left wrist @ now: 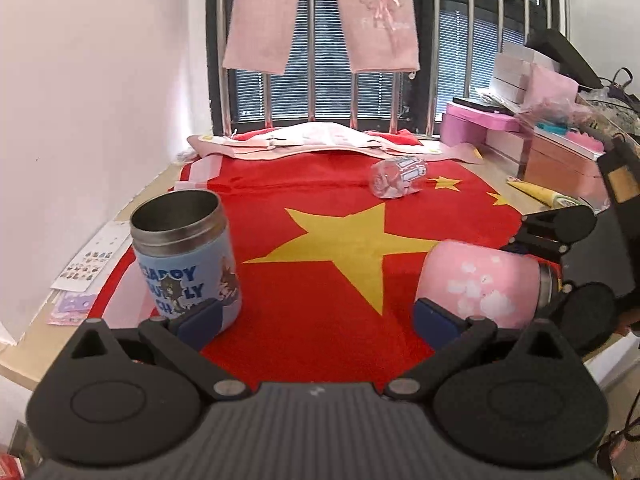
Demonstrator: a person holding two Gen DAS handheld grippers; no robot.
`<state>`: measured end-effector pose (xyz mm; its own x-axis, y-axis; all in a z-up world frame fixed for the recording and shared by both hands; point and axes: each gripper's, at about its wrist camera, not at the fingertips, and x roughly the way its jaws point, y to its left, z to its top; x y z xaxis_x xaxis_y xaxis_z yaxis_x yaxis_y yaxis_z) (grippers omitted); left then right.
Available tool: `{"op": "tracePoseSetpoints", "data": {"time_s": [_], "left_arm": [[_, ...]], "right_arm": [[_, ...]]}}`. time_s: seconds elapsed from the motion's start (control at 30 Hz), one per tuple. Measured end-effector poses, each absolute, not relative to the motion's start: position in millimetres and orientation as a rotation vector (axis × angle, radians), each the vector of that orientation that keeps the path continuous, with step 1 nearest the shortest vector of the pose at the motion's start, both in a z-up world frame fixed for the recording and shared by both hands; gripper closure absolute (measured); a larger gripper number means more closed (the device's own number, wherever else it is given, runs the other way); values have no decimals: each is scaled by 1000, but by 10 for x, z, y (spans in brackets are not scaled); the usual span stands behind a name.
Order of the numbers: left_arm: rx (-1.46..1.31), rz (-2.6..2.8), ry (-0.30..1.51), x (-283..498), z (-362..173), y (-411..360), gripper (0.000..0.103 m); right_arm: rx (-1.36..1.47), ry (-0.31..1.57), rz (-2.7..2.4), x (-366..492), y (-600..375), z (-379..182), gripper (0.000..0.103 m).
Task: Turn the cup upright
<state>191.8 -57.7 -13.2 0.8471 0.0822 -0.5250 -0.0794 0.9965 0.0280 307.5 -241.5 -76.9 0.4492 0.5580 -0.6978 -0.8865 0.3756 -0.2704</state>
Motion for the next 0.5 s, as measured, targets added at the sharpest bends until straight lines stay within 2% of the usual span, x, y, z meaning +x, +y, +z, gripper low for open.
{"op": "tracePoseSetpoints", "data": {"time_s": [0.2,0.33,0.5], "left_arm": [[43,88,550,1916,-90,-659,0],[88,38,567,2004,-74,-754,0],[277,-114,604,2194,-66,-977,0]], "right_arm": [[-668,556,982,3104,-2477,-784,20],[-563,527,960,3070,-2597,-642,4],[-398,522,867,2953,-2898,-493,2]]}}
